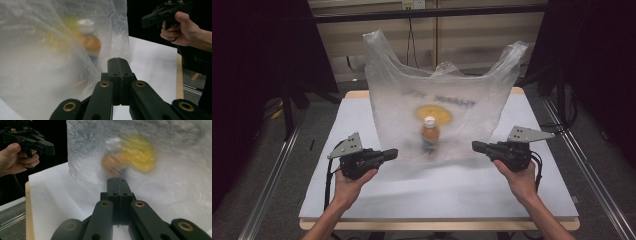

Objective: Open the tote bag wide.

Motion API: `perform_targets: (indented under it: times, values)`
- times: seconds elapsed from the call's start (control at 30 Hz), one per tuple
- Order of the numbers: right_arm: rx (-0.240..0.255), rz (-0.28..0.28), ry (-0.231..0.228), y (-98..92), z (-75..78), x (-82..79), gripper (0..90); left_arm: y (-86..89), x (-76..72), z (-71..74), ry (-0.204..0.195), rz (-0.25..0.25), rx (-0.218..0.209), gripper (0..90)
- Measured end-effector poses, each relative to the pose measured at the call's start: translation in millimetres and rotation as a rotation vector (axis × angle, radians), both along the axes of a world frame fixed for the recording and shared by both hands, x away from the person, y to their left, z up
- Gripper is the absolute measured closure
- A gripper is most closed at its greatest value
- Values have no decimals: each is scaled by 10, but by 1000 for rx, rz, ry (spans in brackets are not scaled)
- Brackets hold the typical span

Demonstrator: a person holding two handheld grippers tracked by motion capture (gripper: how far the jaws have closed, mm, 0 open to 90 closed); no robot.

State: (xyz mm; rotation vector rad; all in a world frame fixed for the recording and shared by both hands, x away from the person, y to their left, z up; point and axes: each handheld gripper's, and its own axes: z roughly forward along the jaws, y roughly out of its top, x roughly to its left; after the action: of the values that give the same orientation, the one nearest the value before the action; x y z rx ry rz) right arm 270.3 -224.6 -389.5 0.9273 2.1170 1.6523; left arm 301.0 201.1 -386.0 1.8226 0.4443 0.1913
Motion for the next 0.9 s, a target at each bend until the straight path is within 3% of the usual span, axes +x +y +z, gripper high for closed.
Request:
perform_targets:
  times: [0.27,0.43,0.63,0.77,0.9]
  values:
    - [39,9,-45,56,208,141,900,-111,108,174,-9,-13,-24,900]
    - [77,23,-55,114,367,274,900,-206,204,323,-43,-21,-20,900]
    - [71,26,-73,208,532,400,900,-311,280,415,-53,-33,-34,900]
    - [75,29,-88,238,653,454,900,-388,372,542,-71,-45,-66,900]
    - [93,31,-111,253,828,537,900,-474,478,756,-99,-49,-84,900]
